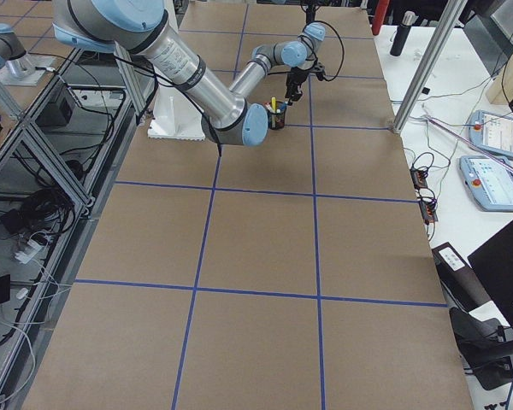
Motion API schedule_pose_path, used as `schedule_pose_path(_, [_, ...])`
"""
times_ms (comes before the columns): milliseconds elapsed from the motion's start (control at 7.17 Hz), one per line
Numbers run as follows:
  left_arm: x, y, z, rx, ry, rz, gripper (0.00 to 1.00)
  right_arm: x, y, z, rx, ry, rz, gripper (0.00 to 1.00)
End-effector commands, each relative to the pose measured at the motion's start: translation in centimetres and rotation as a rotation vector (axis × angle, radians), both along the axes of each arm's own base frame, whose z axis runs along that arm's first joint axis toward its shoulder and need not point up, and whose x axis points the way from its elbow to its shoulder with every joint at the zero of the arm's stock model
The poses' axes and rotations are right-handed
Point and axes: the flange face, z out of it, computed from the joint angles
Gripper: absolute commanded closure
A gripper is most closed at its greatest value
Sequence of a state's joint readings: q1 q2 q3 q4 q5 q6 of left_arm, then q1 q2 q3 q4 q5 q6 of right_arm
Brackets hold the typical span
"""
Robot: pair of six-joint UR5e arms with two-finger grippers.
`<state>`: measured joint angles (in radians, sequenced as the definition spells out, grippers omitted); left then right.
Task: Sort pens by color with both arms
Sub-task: 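Grasp the blue marker in the cup with the right gripper and lift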
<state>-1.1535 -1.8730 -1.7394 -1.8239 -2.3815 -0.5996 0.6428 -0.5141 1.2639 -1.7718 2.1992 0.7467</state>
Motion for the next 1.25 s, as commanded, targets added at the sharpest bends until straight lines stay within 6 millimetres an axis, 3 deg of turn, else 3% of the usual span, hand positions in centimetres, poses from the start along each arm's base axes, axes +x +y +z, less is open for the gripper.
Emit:
schedule_pose_path(0, [-0.01, 0.0, 0.0, 0.002, -0.001, 0.0, 0.0, -0.85, 0.47, 0.64, -0.01, 0.008, -0.016, 0.52])
schedule_pose_path(279, [-0.01, 0.0, 0.0, 0.002, -0.001, 0.0, 0.0, -0.98, 0.68, 0.81, -0.022, 0.003, -0.026, 0.56])
schedule_pose_path(836, [-0.01, 0.0, 0.0, 0.0, 0.0, -0.001, 0.0, -0.93, 0.74, 0.79, -0.022, 0.001, -0.027, 0.86])
schedule_pose_path(1115, [-0.01, 0.04, -0.1, 0.003, 0.002, 0.0, 0.0, -0.37, 0.85, 0.01, -0.012, -0.012, -0.024, 0.91])
